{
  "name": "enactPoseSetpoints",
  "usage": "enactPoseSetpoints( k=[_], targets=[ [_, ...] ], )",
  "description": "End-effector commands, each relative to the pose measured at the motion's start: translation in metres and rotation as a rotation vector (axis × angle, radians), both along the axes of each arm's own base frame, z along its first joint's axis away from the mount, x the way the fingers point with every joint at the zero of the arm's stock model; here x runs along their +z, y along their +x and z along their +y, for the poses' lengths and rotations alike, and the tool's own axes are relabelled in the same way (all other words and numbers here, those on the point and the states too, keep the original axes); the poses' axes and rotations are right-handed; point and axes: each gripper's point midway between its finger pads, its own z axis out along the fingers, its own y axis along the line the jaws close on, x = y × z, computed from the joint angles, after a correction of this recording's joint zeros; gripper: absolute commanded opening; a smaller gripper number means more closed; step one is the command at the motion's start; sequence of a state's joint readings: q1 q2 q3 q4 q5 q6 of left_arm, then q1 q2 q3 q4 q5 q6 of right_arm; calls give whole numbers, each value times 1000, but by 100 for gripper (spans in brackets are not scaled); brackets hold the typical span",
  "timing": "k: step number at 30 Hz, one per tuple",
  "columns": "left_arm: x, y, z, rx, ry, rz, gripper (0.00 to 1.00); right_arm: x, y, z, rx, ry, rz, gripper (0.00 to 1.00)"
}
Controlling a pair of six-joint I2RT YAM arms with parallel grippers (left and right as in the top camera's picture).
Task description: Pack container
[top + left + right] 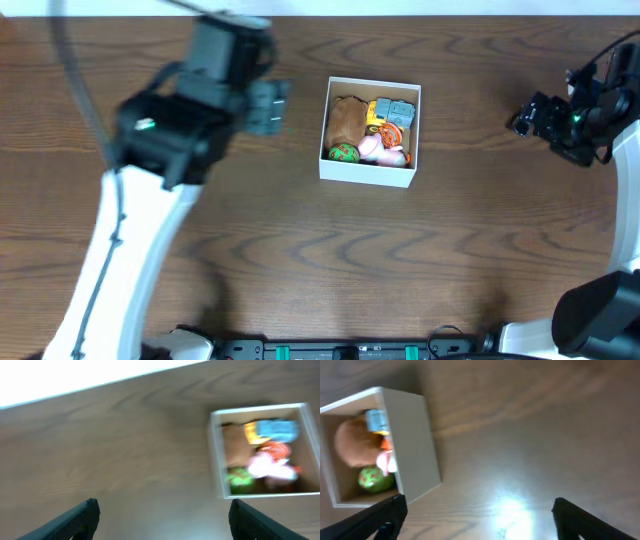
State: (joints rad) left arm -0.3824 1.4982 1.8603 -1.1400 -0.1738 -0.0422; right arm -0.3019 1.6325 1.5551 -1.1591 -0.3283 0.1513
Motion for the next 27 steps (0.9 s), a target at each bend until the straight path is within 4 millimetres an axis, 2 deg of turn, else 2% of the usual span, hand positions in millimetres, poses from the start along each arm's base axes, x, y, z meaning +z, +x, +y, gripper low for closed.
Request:
enactPoseSetpoints(
  k=[1,5,7,10,13,16,20,24,27],
  targets=[
    [28,-29,53,133,-10,-50,84,58,-1,25,205,8,-255,99],
    [59,-75,98,247,-31,-132,89,130,-20,38,294,-103,-521,99],
    [76,-99,115,302,-52,-201,100,166,-37,43,312,-172,-643,99],
    [102,-133,132,394,-117,-324,98,211,-68,53,317,-251,-800,99],
    [119,-160,138,426,-146,-417,98,240,-98,62,319,-306,-910,99],
    [126,-177,142,438,-148,-461,98,257,-123,70,320,-340,-978,99],
    [124,-185,143,444,-142,-460,98,267,-150,79,321,-366,-1029,99],
    [122,-186,143,445,-140,-451,98,272,-166,84,321,-380,-1056,99],
    [122,-186,143,445,-139,-448,98,267,-173,86,321,-372,-1041,99]
  ],
)
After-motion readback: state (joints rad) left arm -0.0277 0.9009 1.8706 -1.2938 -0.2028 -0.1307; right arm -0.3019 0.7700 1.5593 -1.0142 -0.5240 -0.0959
